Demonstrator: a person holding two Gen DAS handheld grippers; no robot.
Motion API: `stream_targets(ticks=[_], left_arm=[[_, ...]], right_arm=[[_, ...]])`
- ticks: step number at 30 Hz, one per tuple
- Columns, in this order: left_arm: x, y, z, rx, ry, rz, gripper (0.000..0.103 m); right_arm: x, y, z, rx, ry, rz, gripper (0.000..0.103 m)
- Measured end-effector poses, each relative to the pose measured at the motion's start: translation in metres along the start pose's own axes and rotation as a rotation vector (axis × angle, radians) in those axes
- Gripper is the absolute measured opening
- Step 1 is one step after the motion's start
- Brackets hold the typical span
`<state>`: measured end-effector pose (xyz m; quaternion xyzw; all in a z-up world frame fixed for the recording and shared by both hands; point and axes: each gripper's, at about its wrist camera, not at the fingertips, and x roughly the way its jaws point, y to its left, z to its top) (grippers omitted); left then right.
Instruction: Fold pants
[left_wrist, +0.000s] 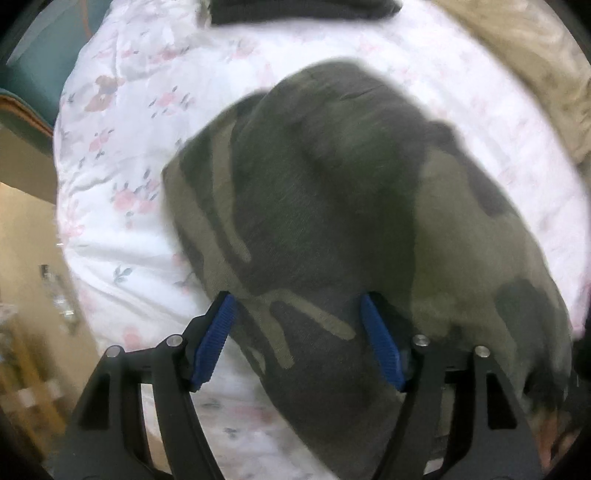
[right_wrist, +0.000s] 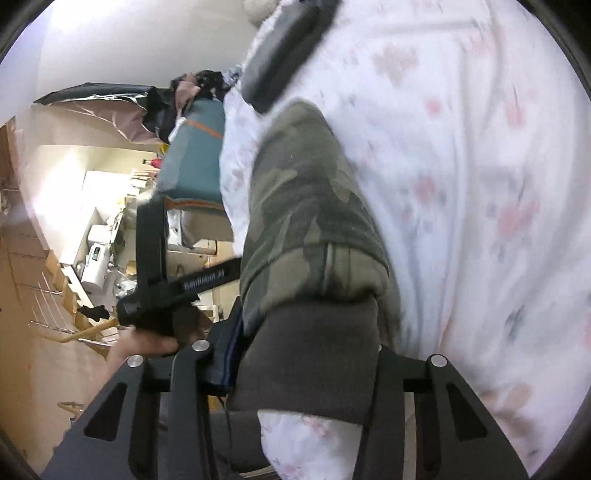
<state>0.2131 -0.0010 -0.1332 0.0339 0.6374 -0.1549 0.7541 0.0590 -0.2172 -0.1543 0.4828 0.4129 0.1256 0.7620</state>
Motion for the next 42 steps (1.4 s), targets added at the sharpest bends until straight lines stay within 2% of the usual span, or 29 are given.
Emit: stream_targets(ticks=[3, 4, 5, 7, 9, 12, 15, 17, 19, 20, 23, 24, 27, 28, 29, 30, 31, 32, 33, 35, 38, 40, 42], left_arm=[[-0.034, 0.006, 0.007, -0.052, -0.118, -0.142, 0.068], [-0.045, 0.012, 0.009, -0.083, -0.168, -0.165, 0.073], [-0.053, 0.018, 0.011, -0.115, -0.210, -0.167, 0.084], [-0.059, 0.032, 0.013, -0.182, -0.274, -0.151, 0.094], [-0.049, 0.045, 0.018, -0.234, -0.269, -0.175, 0.094], [-0.021, 0.052, 0.025, -0.253, -0.208, -0.196, 0.094], [0.003, 0.036, 0.029, -0.188, -0.179, -0.195, 0.094], [0.023, 0.031, 0.032, -0.181, -0.139, -0.262, 0.094], [0.045, 0.026, 0.033, -0.178, -0.087, -0.336, 0.093], [0.048, 0.022, 0.030, -0.165, -0.081, -0.345, 0.093], [0.052, 0.013, 0.026, -0.105, -0.114, -0.375, 0.093], [0.054, 0.012, 0.025, -0.098, -0.122, -0.383, 0.093], [0.062, 0.011, 0.030, -0.095, -0.108, -0.400, 0.080], [0.063, 0.008, 0.031, -0.084, -0.105, -0.397, 0.067], [0.063, 0.004, 0.033, -0.072, -0.101, -0.398, 0.050], [0.059, 0.000, 0.034, -0.057, -0.097, -0.393, 0.044], [0.053, -0.005, 0.033, -0.038, -0.105, -0.370, 0.028], [0.043, -0.011, 0.033, -0.016, -0.122, -0.348, 0.020], [0.035, -0.013, 0.034, -0.015, -0.136, -0.342, 0.019], [0.015, -0.017, 0.037, -0.030, -0.169, -0.355, 0.016], [-0.018, -0.027, 0.029, -0.027, -0.202, -0.336, 0.016], [-0.038, -0.034, 0.016, -0.037, -0.187, -0.311, 0.016], [-0.051, -0.034, -0.006, -0.096, -0.160, -0.295, 0.016]], right_arm=[[-0.034, 0.008, 0.038, -0.094, -0.050, -0.041, 0.039], [-0.044, 0.005, 0.058, -0.096, -0.065, -0.052, 0.039], [-0.053, 0.001, 0.079, -0.096, -0.071, -0.065, 0.038], [-0.065, -0.003, 0.118, -0.133, -0.087, -0.134, 0.038], [-0.065, -0.014, 0.154, -0.138, -0.046, -0.180, 0.038], [-0.058, -0.039, 0.183, -0.117, -0.006, -0.199, 0.038], [-0.065, -0.071, 0.187, -0.047, -0.009, -0.149, 0.038], [-0.063, -0.084, 0.186, -0.006, 0.000, -0.132, 0.041], [-0.068, -0.100, 0.186, 0.043, 0.022, -0.102, 0.052], [-0.071, -0.107, 0.186, 0.084, 0.025, -0.099, 0.061], [-0.078, -0.118, 0.180, 0.174, 0.006, -0.085, 0.089], [-0.076, -0.119, 0.179, 0.180, 0.004, -0.096, 0.092], [-0.063, -0.112, 0.167, 0.138, 0.066, -0.118, 0.092], [-0.056, -0.108, 0.163, 0.111, 0.081, -0.145, 0.092], [-0.047, -0.105, 0.157, 0.075, 0.092, -0.172, 0.090], [-0.037, -0.099, 0.150, 0.023, 0.092, -0.214, 0.071], [-0.036, -0.092, 0.147, -0.021, 0.066, -0.229, 0.054], [-0.035, -0.087, 0.145, -0.039, 0.042, -0.230, 0.045], [-0.038, -0.080, 0.144, -0.056, 0.008, -0.242, 0.033], [-0.044, -0.063, 0.145, -0.116, -0.017, -0.264, 0.026], [-0.055, -0.043, 0.156, -0.146, -0.007, -0.252, 0.023], [-0.060, -0.030, 0.160, -0.175, 0.018, -0.243, 0.023], [-0.061, -0.021, 0.156, -0.202, 0.082, -0.233, 0.023]])
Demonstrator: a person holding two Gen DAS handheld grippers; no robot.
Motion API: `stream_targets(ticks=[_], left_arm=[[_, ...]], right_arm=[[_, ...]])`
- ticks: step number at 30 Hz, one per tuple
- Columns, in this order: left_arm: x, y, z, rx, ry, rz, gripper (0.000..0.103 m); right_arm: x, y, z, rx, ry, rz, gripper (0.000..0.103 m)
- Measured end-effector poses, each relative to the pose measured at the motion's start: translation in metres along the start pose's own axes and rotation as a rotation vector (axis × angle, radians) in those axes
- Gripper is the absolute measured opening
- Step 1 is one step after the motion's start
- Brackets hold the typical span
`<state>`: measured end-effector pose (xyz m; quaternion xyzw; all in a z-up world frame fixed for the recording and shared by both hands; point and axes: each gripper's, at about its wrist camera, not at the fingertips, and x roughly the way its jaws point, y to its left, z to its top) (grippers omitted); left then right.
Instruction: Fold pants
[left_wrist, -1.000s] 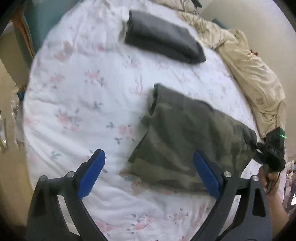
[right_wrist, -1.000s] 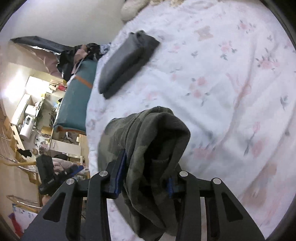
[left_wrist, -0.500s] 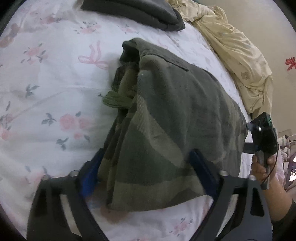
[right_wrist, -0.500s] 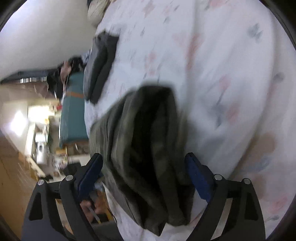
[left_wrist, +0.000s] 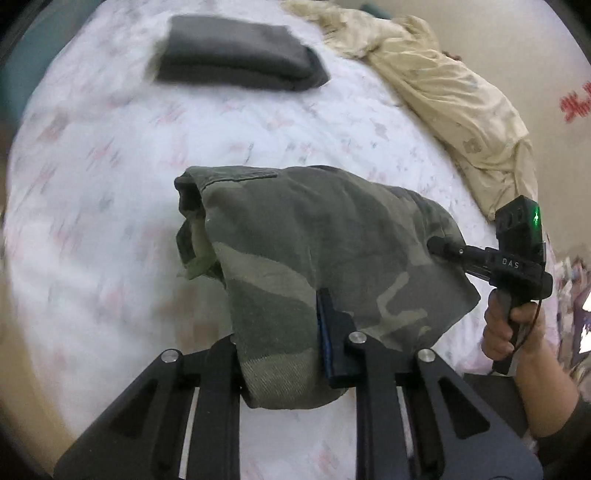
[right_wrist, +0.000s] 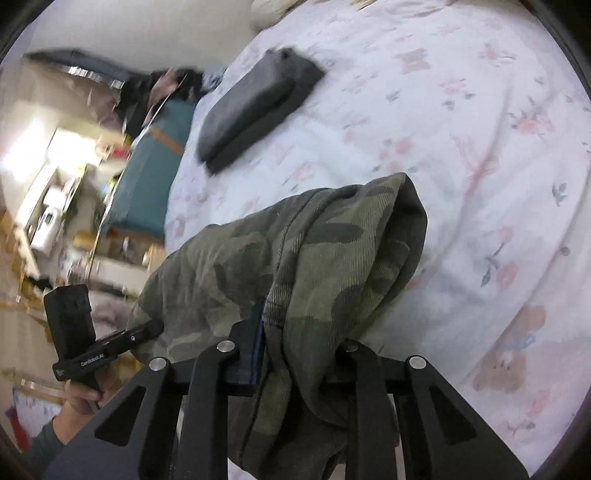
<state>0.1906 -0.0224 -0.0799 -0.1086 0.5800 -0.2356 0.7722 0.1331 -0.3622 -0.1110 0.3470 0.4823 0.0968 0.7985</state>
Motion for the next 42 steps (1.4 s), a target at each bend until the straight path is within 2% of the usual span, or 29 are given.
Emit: stream_targets(ticks=[3, 6, 8, 9, 11, 13, 15, 17, 19, 20, 21, 22, 23, 24, 25, 27, 28, 29, 31, 33, 35, 36, 38, 40, 42], left_arm=[[-0.013, 0.005, -0.042, -0.069, 0.030, 0.040, 0.017], [0.010, 0.019, -0.085, -0.156, 0.157, 0.082, 0.021], [0.031, 0.025, -0.105, -0.190, 0.249, 0.142, 0.041], [0.039, 0.025, -0.110, -0.163, 0.286, 0.200, 0.048], [0.038, 0.027, -0.110, -0.127, 0.281, 0.256, 0.072], [0.026, 0.033, -0.104, -0.136, 0.254, 0.296, 0.074], [0.003, 0.036, -0.095, -0.155, 0.167, 0.331, 0.074], [-0.024, 0.035, -0.083, -0.155, 0.020, 0.419, 0.072], [-0.038, 0.027, -0.068, -0.147, -0.086, 0.482, 0.070], [-0.039, 0.021, -0.060, -0.144, -0.123, 0.448, 0.068], [-0.036, 0.013, -0.051, -0.133, -0.146, 0.376, 0.064], [-0.028, 0.002, -0.042, -0.100, -0.159, 0.290, 0.040], [-0.018, -0.012, -0.034, -0.041, -0.168, 0.255, 0.017], [-0.011, -0.020, -0.030, 0.003, -0.168, 0.258, 0.010], [0.005, -0.029, -0.025, 0.052, -0.150, 0.225, 0.007], [0.028, -0.035, -0.024, 0.089, -0.124, 0.120, 0.007], [0.036, -0.036, -0.025, 0.109, -0.112, 0.126, 0.007], [0.040, -0.037, -0.026, 0.149, -0.128, 0.167, 0.007], [0.048, -0.039, -0.030, 0.199, -0.133, 0.213, 0.007], [0.059, -0.030, -0.035, 0.148, -0.091, 0.210, 0.005], [0.072, -0.028, -0.047, 0.150, -0.066, 0.214, 0.005], [0.077, -0.031, -0.052, 0.180, -0.071, 0.241, 0.005], [0.082, -0.033, -0.049, 0.167, -0.072, 0.253, 0.005], [0.086, -0.032, -0.046, 0.142, -0.083, 0.254, 0.004], [0.086, -0.036, -0.044, 0.174, -0.076, 0.285, 0.003]], right_arm=[[0.005, 0.015, -0.023, -0.052, 0.100, -0.015, 0.023], [0.027, 0.004, -0.056, -0.014, 0.221, -0.076, 0.027], [0.036, -0.004, -0.068, -0.008, 0.263, -0.144, 0.032], [0.036, -0.007, -0.070, 0.002, 0.276, -0.157, 0.046], [0.032, -0.010, -0.072, 0.009, 0.294, -0.223, 0.064], [0.019, -0.007, -0.073, -0.014, 0.288, -0.294, 0.064], [0.000, 0.006, -0.070, -0.054, 0.237, -0.332, 0.064], [-0.020, 0.026, -0.066, -0.160, 0.133, -0.382, 0.064], [-0.033, 0.048, -0.061, -0.240, 0.035, -0.401, 0.064], [-0.035, 0.059, -0.059, -0.269, -0.005, -0.388, 0.063], [-0.031, 0.067, -0.056, -0.295, -0.021, -0.371, 0.054], [-0.022, 0.076, -0.055, -0.320, -0.019, -0.363, 0.044], [-0.012, 0.081, -0.054, -0.345, -0.008, -0.359, 0.020], [0.003, 0.086, -0.052, -0.363, 0.011, -0.340, 0.012], [0.013, 0.090, -0.051, -0.371, 0.025, -0.320, 0.013], [0.039, 0.088, -0.050, -0.381, 0.059, -0.294, 0.009], [0.051, 0.086, -0.050, -0.388, 0.072, -0.271, 0.008], [0.061, 0.088, -0.052, -0.397, 0.085, -0.263, 0.008], [0.076, 0.087, -0.060, -0.446, 0.089, -0.331, 0.001], [0.084, 0.083, -0.067, -0.457, 0.116, -0.364, 0.000], [0.091, 0.068, -0.071, -0.393, 0.151, -0.353, 0.000], [0.090, 0.067, -0.074, -0.402, 0.149, -0.362, 0.000], [0.097, 0.076, -0.084, -0.503, 0.129, -0.430, 0.000], [0.100, 0.079, -0.086, -0.520, 0.111, -0.463, 0.000], [0.100, 0.081, -0.084, -0.507, 0.112, -0.477, 0.000]])
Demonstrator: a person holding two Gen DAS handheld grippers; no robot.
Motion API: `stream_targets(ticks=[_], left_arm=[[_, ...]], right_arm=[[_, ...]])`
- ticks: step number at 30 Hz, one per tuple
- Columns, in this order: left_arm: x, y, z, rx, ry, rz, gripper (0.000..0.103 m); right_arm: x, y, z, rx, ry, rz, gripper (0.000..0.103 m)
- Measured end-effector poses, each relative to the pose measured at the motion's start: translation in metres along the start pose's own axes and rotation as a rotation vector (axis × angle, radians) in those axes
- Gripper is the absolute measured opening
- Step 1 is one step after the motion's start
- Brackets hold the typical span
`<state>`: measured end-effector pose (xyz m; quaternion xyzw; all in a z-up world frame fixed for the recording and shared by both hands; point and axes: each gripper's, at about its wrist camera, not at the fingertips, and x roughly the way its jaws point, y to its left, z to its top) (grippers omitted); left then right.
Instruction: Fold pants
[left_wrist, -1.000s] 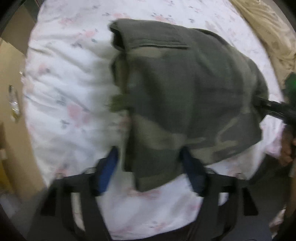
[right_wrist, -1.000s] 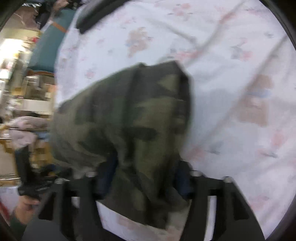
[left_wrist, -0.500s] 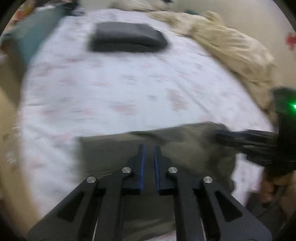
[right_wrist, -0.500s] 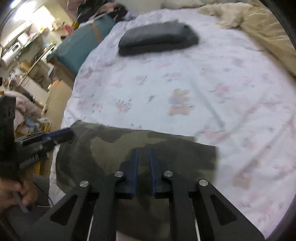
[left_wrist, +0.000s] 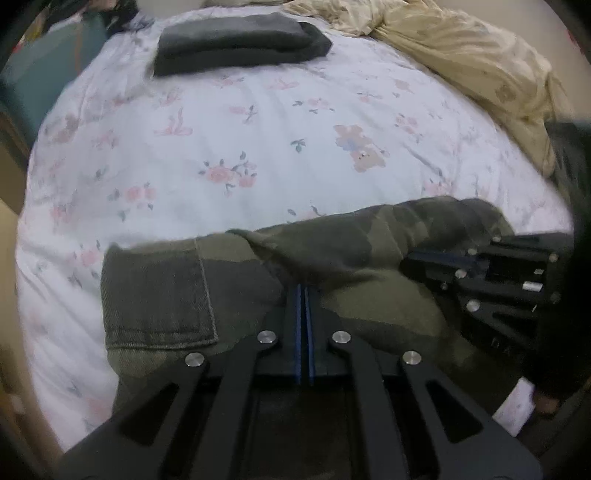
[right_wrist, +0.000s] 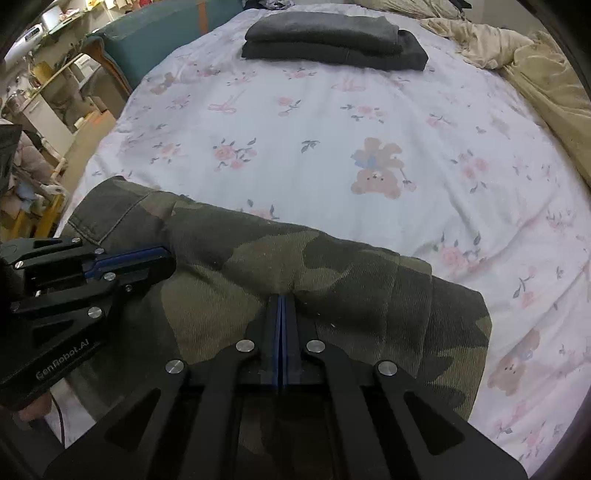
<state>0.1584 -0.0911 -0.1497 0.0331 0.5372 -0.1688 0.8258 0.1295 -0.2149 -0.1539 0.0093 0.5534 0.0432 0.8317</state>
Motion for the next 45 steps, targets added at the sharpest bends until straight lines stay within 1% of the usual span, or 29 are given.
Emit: stream_targets(ticks=[1, 3, 4, 5, 6, 7, 8, 9, 10, 11, 13, 14, 16, 17, 19, 22, 23, 24, 25, 26, 29, 32, 35, 37, 39, 40, 41, 43, 45], left_arm=[[-0.004, -0.001, 0.002, 0.003, 0.006, 0.003, 0.003], [-0.024, -0.001, 0.009, -0.010, -0.018, -0.018, 0.003], [-0.037, 0.003, 0.011, -0.033, -0.033, -0.055, 0.011], [-0.049, 0.011, 0.012, -0.061, -0.051, -0.079, 0.026], [-0.060, 0.021, 0.015, -0.100, -0.083, -0.085, 0.033], [-0.072, 0.035, 0.018, -0.150, -0.122, -0.080, 0.047], [-0.080, 0.051, 0.021, -0.205, -0.138, -0.068, 0.057], [-0.082, 0.067, 0.025, -0.260, -0.136, -0.067, 0.057], [-0.079, 0.088, 0.029, -0.330, -0.110, -0.075, 0.057], [-0.075, 0.100, 0.030, -0.369, -0.084, -0.069, 0.057], [-0.060, 0.125, 0.032, -0.458, -0.019, -0.072, 0.055], [-0.049, 0.135, 0.032, -0.501, 0.010, -0.095, 0.055], [-0.034, 0.146, 0.031, -0.554, 0.048, -0.103, 0.055], [-0.026, 0.149, 0.030, -0.564, 0.065, -0.118, 0.053], [-0.013, 0.147, 0.032, -0.553, 0.093, -0.146, 0.048], [-0.002, 0.136, 0.036, -0.493, 0.113, -0.127, 0.043], [0.001, 0.133, 0.037, -0.472, 0.124, -0.108, 0.027], [0.006, 0.131, 0.036, -0.457, 0.138, -0.096, 0.016], [0.007, 0.133, 0.035, -0.455, 0.141, -0.095, 0.011], [0.007, 0.132, 0.035, -0.450, 0.137, -0.100, 0.009], [-0.004, 0.128, 0.035, -0.427, 0.116, -0.076, 0.007], [-0.014, 0.128, 0.032, -0.439, 0.082, -0.060, 0.007], [-0.013, 0.129, 0.033, -0.453, 0.073, -0.041, 0.007], [-0.005, 0.134, 0.033, -0.467, 0.087, -0.035, 0.007], [0.000, 0.140, 0.029, -0.514, 0.109, -0.054, 0.007], [-0.001, 0.137, 0.031, -0.493, 0.112, -0.042, 0.009], [-0.003, 0.131, 0.033, -0.455, 0.114, 0.003, 0.016], [-0.013, 0.122, 0.037, -0.402, 0.090, 0.070, 0.021], [-0.027, 0.120, 0.037, -0.383, 0.059, 0.144, 0.023]], right_arm=[[-0.003, -0.004, 0.002, 0.031, 0.009, 0.026, 0.000], [-0.013, -0.018, 0.005, 0.090, -0.001, 0.127, 0.000], [-0.024, -0.033, 0.006, 0.144, -0.002, 0.213, 0.000], [-0.036, -0.048, 0.006, 0.213, -0.013, 0.266, 0.007], [-0.046, -0.061, 0.006, 0.268, -0.039, 0.282, 0.016], [-0.061, -0.079, 0.006, 0.334, -0.075, 0.282, 0.022], [-0.070, -0.093, 0.005, 0.382, -0.092, 0.291, 0.047], [-0.076, -0.108, 0.004, 0.429, -0.099, 0.313, 0.061], [-0.080, -0.122, 0.003, 0.473, -0.103, 0.330, 0.061], [-0.082, -0.132, 0.004, 0.489, -0.104, 0.333, 0.057], [-0.078, -0.136, 0.009, 0.472, -0.088, 0.317, 0.046], [-0.071, -0.135, 0.012, 0.457, -0.065, 0.299, 0.036], [-0.056, -0.132, 0.016, 0.450, -0.027, 0.306, 0.031], [-0.045, -0.129, 0.017, 0.446, 0.002, 0.317, 0.030], [-0.033, -0.122, 0.018, 0.427, 0.032, 0.291, 0.030], [-0.014, -0.117, 0.022, 0.408, 0.071, 0.259, 0.030], [-0.007, -0.116, 0.022, 0.409, 0.085, 0.246, 0.030], [-0.004, -0.117, 0.021, 0.413, 0.086, 0.249, 0.025], [-0.003, -0.117, 0.020, 0.409, 0.080, 0.253, 0.018], [-0.004, -0.116, 0.021, 0.397, 0.076, 0.255, 0.004], [-0.024, -0.112, 0.023, 0.374, 0.018, 0.264, 0.003], [-0.035, -0.117, 0.017, 0.408, -0.041, 0.260, 0.001], [-0.024, -0.121, 0.015, 0.439, -0.013, 0.227, 0.000], [-0.016, -0.126, 0.015, 0.471, -0.001, 0.160, 0.000], [-0.003, -0.128, 0.012, 0.490, 0.068, 0.187, 0.000], [-0.002, -0.127, 0.010, 0.485, 0.071, 0.183, 0.000], [-0.010, -0.119, 0.013, 0.435, 0.046, 0.146, 0.001], [-0.023, -0.110, 0.018, 0.389, 0.019, 0.106, 0.003], [-0.040, -0.101, 0.026, 0.348, -0.022, 0.055, 0.003]])
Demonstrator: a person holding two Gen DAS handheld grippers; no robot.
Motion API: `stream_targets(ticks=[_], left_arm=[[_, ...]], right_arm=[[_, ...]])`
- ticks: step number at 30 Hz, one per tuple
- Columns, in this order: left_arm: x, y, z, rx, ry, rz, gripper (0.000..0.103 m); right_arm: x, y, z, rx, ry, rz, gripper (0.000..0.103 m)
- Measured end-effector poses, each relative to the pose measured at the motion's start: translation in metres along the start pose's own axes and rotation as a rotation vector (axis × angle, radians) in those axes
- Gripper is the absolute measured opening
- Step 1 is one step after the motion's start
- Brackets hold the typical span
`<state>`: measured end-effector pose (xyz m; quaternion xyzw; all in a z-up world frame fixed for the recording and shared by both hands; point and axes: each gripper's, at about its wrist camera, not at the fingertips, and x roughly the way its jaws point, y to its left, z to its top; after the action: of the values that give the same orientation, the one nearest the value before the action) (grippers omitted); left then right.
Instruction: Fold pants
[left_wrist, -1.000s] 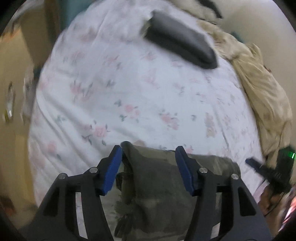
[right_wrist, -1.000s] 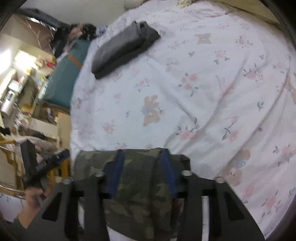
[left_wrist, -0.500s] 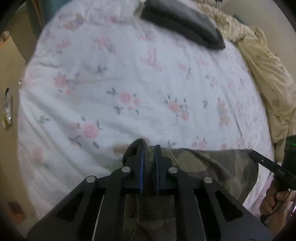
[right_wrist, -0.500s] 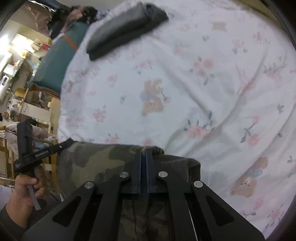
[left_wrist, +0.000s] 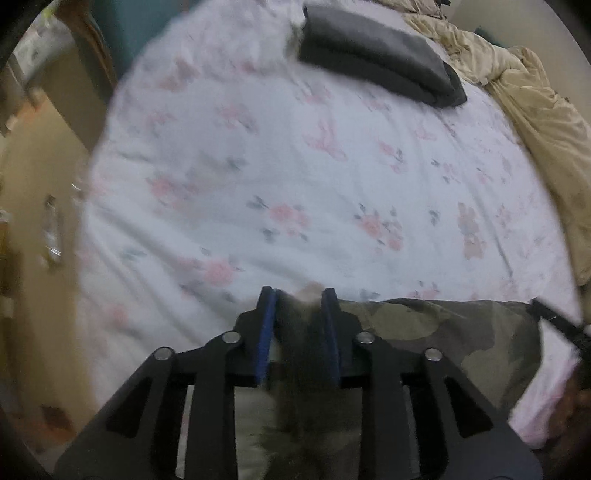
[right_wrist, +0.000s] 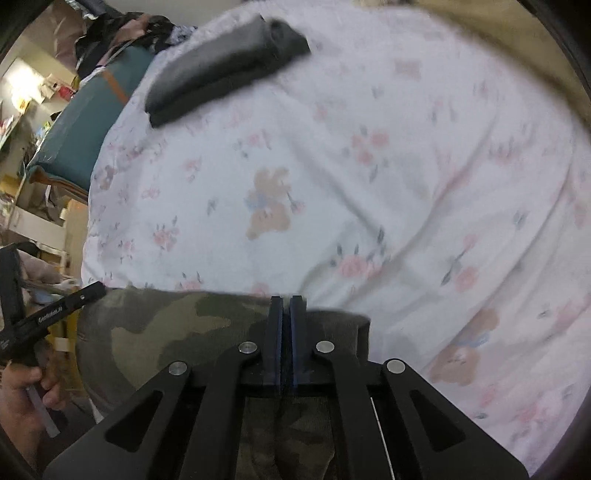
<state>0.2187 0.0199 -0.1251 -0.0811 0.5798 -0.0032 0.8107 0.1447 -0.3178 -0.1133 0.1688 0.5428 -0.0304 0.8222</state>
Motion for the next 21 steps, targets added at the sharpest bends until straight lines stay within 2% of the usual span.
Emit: stream_targets(ticks=[2, 4, 5, 6, 7, 8, 10, 11, 12, 13, 17, 20, 21], left_arm=[[-0.017, 0.006, -0.003, -0.038, -0.047, 0.038, 0.023], [-0.036, 0.008, -0.008, -0.055, -0.110, -0.020, 0.024], [-0.041, 0.005, -0.012, -0.055, -0.122, -0.076, 0.024], [-0.042, 0.001, -0.017, -0.048, -0.110, -0.151, 0.024], [-0.038, -0.005, -0.021, -0.038, -0.087, -0.192, 0.024], [-0.032, -0.011, -0.026, -0.021, -0.054, -0.213, 0.024], [-0.014, -0.016, -0.037, 0.000, 0.009, -0.174, 0.024], [-0.004, -0.016, -0.041, 0.003, 0.035, -0.152, 0.027], [0.004, -0.015, -0.044, -0.004, 0.046, -0.143, 0.027], [0.010, -0.014, -0.044, -0.007, 0.056, -0.138, 0.027], [0.011, -0.014, -0.038, -0.006, 0.074, -0.147, 0.027], [0.008, -0.016, -0.040, -0.009, 0.072, -0.140, 0.028], [0.007, -0.016, -0.040, -0.008, 0.071, -0.136, 0.030]], right_arm=[[-0.015, 0.022, 0.006, -0.096, -0.063, -0.048, 0.006], [-0.021, 0.051, 0.014, -0.184, -0.102, -0.049, 0.007], [-0.014, 0.065, 0.018, -0.203, -0.069, 0.015, 0.007], [-0.004, 0.076, 0.022, -0.199, -0.016, 0.089, 0.007], [0.010, 0.087, 0.025, -0.182, 0.045, 0.174, 0.007], [0.028, 0.103, 0.027, -0.162, 0.111, 0.259, 0.007], [0.060, 0.125, 0.026, -0.136, 0.209, 0.345, 0.007], [0.079, 0.134, 0.024, -0.128, 0.266, 0.339, 0.007], [0.093, 0.140, 0.021, -0.129, 0.303, 0.301, 0.000], [0.107, 0.143, 0.018, -0.148, 0.323, 0.230, 0.000], [0.115, 0.130, 0.026, -0.147, 0.307, 0.109, 0.000], [0.107, 0.107, 0.031, -0.202, 0.279, -0.086, 0.000], [0.106, 0.094, 0.033, -0.195, 0.283, -0.117, 0.000]])
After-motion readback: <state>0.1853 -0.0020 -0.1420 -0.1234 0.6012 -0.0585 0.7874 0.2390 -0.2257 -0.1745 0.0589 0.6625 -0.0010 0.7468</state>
